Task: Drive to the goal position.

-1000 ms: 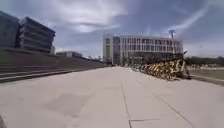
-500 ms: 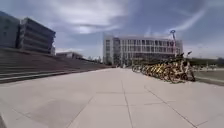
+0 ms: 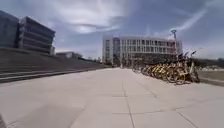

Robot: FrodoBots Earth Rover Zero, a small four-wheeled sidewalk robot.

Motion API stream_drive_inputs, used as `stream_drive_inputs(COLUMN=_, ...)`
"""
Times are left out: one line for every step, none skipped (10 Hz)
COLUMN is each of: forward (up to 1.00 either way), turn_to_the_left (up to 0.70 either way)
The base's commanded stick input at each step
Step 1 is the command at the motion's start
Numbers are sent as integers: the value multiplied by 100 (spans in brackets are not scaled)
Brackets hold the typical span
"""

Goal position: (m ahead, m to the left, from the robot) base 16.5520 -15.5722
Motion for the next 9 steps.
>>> stream_drive_inputs(forward=60, turn_to_the_left=0)
stream_drive_inputs(forward=60, turn_to_the_left=0)
stream_drive_inputs(forward=60, turn_to_the_left=0)
stream_drive_inputs(forward=60, turn_to_the_left=0)
stream_drive_inputs(forward=60, turn_to_the_left=0)
stream_drive_inputs(forward=60, turn_to_the_left=0)
stream_drive_inputs(forward=60, turn_to_the_left=0)
stream_drive_inputs(forward=60, turn_to_the_left=0)
stream_drive_inputs(forward=60, turn_to_the_left=0)
